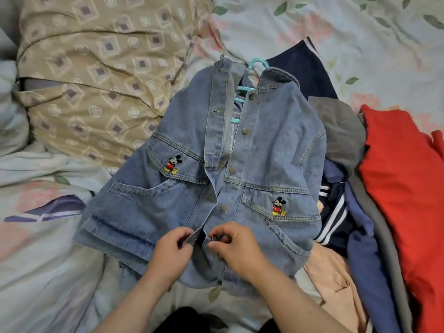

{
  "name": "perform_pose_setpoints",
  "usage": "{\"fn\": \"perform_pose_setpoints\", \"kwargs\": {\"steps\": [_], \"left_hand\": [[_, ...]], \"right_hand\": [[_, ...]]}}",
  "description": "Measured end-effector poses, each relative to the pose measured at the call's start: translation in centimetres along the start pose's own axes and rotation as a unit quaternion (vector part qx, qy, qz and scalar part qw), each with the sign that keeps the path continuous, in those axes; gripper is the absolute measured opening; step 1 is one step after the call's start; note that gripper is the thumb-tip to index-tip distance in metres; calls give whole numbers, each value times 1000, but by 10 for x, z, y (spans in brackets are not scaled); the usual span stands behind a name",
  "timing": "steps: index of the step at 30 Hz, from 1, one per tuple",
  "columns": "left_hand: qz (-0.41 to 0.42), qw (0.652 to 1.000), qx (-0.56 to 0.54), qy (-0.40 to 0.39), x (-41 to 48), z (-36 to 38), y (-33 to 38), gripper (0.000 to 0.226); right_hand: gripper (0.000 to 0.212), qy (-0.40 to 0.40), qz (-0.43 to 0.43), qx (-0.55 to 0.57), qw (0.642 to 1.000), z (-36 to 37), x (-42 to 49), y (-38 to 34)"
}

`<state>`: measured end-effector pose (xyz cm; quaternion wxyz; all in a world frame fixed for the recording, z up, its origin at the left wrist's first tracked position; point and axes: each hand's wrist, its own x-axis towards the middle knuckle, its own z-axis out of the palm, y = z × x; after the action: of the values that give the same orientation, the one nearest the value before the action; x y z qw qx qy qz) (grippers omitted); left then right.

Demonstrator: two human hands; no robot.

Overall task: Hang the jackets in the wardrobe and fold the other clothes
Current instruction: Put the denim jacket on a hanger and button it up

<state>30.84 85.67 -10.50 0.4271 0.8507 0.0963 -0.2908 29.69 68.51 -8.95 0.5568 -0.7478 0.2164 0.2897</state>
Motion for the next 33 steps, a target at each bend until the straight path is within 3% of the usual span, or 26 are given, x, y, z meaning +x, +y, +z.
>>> {"fn": "perform_pose_setpoints", "kwargs": {"steps": [2, 7, 12, 17, 22, 27, 33], "left_hand": [[6, 1000, 2, -24, -1, -3, -1, 31], [2, 998, 51, -39, 4, 3, 1, 40], [-74, 996, -33, -31, 2, 6, 3, 29], [-154, 979, -126, -41, 2, 5, 11, 22], [-155, 976, -146, -47, 3, 6, 15, 22], [-154, 981, -110, -55, 2, 7, 11, 26], [-193, 966, -153, -81, 10, 1, 16, 40]], "right_hand": [[14, 6, 2, -50, 999, 7, 4, 3], [22, 20, 26, -22, 999, 17, 12, 9], [33, 27, 25, -20, 999, 16, 10, 13], [11, 4, 29, 2, 1000, 16, 7, 10], [31, 19, 38, 0, 999, 15, 8, 9], [28, 7, 64, 77, 995, 12, 8, 10], [29, 0, 63, 56, 996, 10, 9, 10]]}}
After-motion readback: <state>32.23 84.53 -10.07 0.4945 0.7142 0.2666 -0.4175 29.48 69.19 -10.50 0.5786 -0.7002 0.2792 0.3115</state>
